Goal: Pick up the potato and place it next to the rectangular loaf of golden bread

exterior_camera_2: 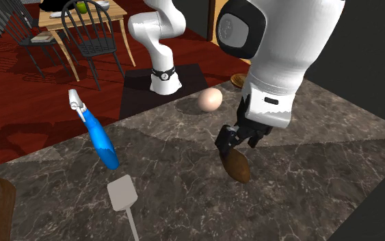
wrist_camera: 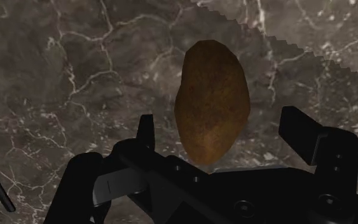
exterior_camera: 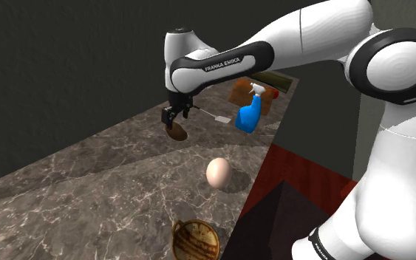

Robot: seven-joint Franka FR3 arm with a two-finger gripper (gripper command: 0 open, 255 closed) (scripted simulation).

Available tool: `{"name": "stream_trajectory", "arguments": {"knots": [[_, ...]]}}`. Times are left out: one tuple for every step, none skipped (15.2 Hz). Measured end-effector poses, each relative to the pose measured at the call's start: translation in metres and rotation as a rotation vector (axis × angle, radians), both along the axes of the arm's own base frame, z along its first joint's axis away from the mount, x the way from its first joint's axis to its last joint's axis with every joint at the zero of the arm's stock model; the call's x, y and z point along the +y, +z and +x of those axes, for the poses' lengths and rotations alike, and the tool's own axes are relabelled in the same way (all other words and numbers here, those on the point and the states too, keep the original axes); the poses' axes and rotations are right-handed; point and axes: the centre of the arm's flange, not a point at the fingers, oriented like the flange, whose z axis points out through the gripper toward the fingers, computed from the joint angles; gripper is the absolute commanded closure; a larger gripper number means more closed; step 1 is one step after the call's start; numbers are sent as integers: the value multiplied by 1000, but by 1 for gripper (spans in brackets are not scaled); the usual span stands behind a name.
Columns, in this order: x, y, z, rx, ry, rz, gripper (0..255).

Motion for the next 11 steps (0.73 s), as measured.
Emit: {"name": "stream_trajectory", "arguments": {"knots": [[3,-6,4,-2,3,-1,0],[5,-12,7,-4,4,-1,0],[5,-17,8,-4,5,-2,0],[4,-22,9,-5,6,-2,0],[4,-27,9,-5,6,-2,0],[4,-32,10,-5,6,-2,0],[3,-38,10,-5,6,-2,0],[2,-42,11,-5,6,-2,0],[2,-44,11,-5,6,-2,0],[2,-45,11,-5,6,-2,0],[2,-45,11,-5,6,-2,0]]}}
